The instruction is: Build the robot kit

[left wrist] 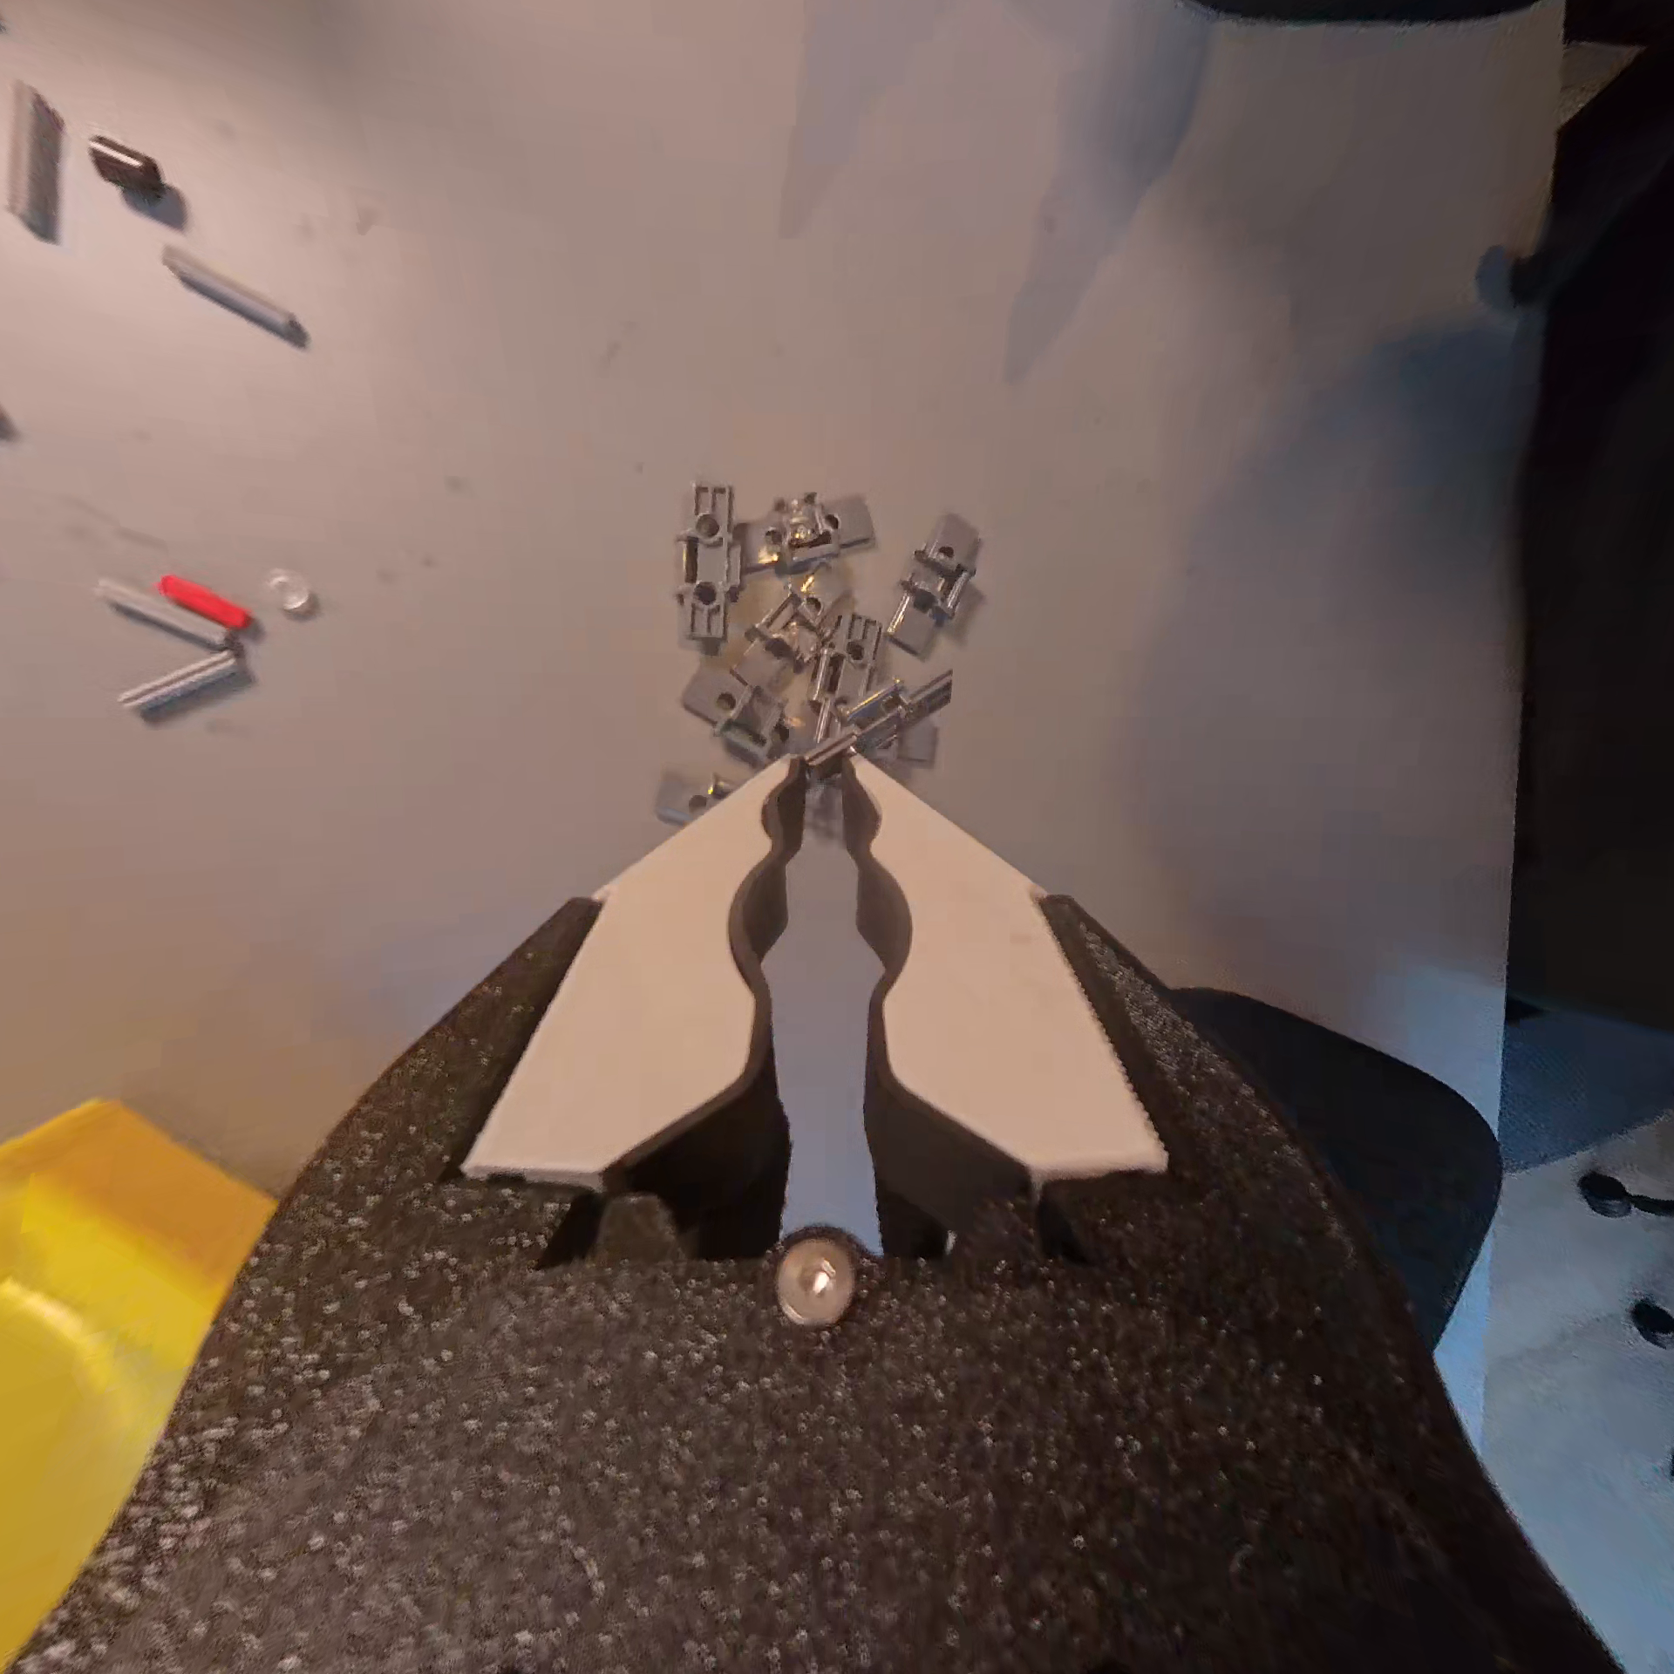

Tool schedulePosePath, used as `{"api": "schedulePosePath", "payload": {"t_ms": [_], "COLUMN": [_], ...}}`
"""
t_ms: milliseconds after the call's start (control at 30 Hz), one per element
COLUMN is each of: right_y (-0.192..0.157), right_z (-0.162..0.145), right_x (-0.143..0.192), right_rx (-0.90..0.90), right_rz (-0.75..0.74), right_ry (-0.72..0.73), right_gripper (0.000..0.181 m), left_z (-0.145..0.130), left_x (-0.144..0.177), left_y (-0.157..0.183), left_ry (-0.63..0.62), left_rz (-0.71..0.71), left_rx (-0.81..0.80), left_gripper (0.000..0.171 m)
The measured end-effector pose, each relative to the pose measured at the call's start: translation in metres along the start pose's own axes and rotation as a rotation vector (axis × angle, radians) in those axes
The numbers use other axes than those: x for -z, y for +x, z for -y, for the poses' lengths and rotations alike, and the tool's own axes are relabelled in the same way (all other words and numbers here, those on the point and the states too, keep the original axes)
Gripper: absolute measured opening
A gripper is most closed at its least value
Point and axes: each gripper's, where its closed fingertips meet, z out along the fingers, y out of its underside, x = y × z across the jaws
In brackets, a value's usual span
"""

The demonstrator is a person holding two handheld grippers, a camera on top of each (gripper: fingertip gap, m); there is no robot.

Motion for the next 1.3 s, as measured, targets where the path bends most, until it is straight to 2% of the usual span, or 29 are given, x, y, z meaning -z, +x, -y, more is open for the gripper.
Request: {"api": "schedulePosePath", "payload": {"t_ms": [67, 133, 233, 300, 367, 433, 467, 533, 600, 733, 867, 1033, 1100, 1200, 1300], "right_y": [0.000, 0.000, 0.000, -0.001, -0.002, -0.003, -0.003, -0.003, -0.003, -0.001, -0.001, 0.000, 0.001, 0.000, 0.000], "right_z": [0.000, 0.000, 0.001, 0.001, 0.000, 0.000, 0.000, 0.000, 0.000, 0.001, 0.000, 0.000, 0.000, 0.000, 0.000], "right_x": [0.000, 0.000, 0.000, 0.000, 0.000, 0.000, 0.000, 0.000, 0.000, 0.000, -0.001, 0.000, 0.000, -0.001, -0.001], "right_rx": [-0.001, -0.002, -0.004, 0.001, 0.008, 0.012, 0.013, 0.013, 0.013, 0.000, -0.006, -0.009, -0.012, -0.010, -0.012], "right_rz": [0.001, 0.001, 0.004, 0.007, 0.009, 0.011, 0.012, 0.014, 0.013, 0.010, 0.009, 0.004, 0.005, 0.006, 0.008], "right_ry": [0.000, 0.002, 0.005, 0.002, 0.001, 0.000, -0.001, -0.003, -0.001, 0.005, -0.001, 0.000, 0.001, 0.000, -0.002], "right_gripper": [0.062, 0.062, 0.062, 0.062, 0.062, 0.062, 0.062, 0.062, 0.062, 0.062, 0.062, 0.062, 0.062, 0.062, 0.062], "left_z": [0.004, 0.009, 0.017, 0.008, -0.013, -0.052, -0.076, -0.124, -0.157, -0.188, -0.191, -0.196, -0.191, -0.164, -0.104], "left_x": [-0.011, -0.006, 0.030, 0.063, 0.095, 0.120, 0.126, 0.128, 0.122, 0.109, 0.098, 0.087, 0.091, 0.107, 0.112], "left_y": [0.000, 0.000, -0.008, -0.030, -0.055, -0.085, -0.093, -0.107, -0.112, -0.112, -0.110, -0.107, -0.110, -0.108, -0.082], "left_ry": [0.009, 0.025, 0.093, 0.094, 0.074, -0.004, -0.062, -0.178, -0.254, -0.365, -0.388, -0.429, -0.413, -0.320, -0.146], "left_rz": [-0.004, 0.014, 0.069, 0.186, 0.282, 0.386, 0.390, 0.387, 0.357, 0.323, 0.289, 0.274, 0.301, 0.349, 0.316], "left_rx": [-0.006, -0.028, -0.011, 0.020, 0.090, 0.193, 0.258, 0.383, 0.455, 0.430, 0.405, 0.360, 0.354, 0.320, 0.221], "left_gripper": [0.007, 0.008, 0.011, 0.013, 0.015, 0.018, 0.021, 0.025, 0.026, 0.027, 0.028, 0.007, 0.007, 0.006, 0.007]}}
